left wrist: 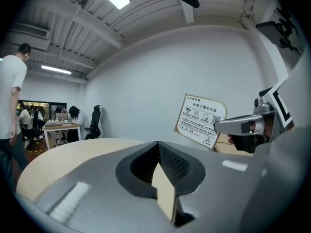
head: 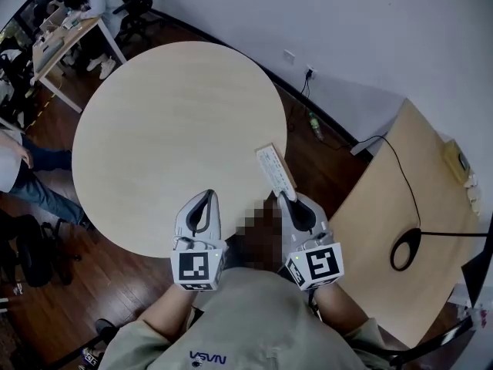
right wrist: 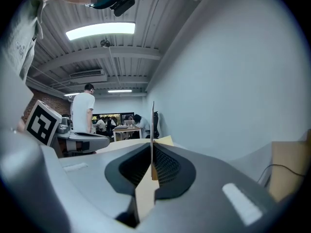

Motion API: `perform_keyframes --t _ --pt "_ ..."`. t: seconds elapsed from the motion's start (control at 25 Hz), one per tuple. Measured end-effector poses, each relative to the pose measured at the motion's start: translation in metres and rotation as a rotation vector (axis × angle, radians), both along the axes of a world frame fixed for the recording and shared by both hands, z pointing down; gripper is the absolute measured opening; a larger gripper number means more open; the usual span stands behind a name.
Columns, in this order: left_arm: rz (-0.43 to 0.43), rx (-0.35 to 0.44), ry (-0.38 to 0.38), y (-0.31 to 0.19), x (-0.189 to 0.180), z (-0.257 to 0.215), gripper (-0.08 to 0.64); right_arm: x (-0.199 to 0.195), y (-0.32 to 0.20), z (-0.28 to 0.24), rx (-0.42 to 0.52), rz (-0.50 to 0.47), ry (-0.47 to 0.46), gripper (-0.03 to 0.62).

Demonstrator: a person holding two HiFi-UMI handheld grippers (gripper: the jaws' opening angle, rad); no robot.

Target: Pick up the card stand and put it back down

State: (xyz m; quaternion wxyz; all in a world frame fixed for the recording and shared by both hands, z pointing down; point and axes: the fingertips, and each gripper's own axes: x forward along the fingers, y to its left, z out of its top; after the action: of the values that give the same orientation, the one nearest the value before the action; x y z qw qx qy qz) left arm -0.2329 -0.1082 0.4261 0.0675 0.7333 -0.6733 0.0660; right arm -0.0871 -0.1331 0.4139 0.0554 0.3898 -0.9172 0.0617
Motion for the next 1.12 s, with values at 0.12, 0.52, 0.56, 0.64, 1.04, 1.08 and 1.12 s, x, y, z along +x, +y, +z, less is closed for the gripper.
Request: perform_keyframes --t 0.12,0.52,0.56,0.64,1.04,1.08,1.12 --pt "-0.002 -0.018 0.000 -0.014 -0.041 0.011 0.008 -0.054 -0.015 0.022 -0.011 -0.043 0.001 0.014" --pt "-0.032 -0.089 -0.013 -0.042 -0.120 0.055 0.008 -0.162 -0.057 0.138 -0.136 -0.177 0.131 0.014" --pt "-0.035 -0.102 -0.013 -0.040 -0.125 0.061 0.008 -0.168 -0.056 0.152 -0.156 -0.188 0.143 0.014" --pt "-0.038 -0.121 -0.016 -0.037 -0.134 0.070 0.008 -0.178 -0.055 0.175 -0.188 -0.206 0.169 0.014" --pt "-0.018 -0.191 -0.028 -0.038 -0.145 0.088 0.008 -0.193 -0.055 0.241 -0.293 -0.233 0.190 0.015" --pt "-0.017 -0.192 -0.029 -0.039 -0.145 0.089 0.008 -0.194 -0.055 0.241 -0.291 -0.231 0.189 0.015" --pt "-0.020 -0.189 -0.028 -0.039 -0.146 0.089 0.008 -0.195 -0.056 0.241 -0.290 -0.230 0.190 0.015"
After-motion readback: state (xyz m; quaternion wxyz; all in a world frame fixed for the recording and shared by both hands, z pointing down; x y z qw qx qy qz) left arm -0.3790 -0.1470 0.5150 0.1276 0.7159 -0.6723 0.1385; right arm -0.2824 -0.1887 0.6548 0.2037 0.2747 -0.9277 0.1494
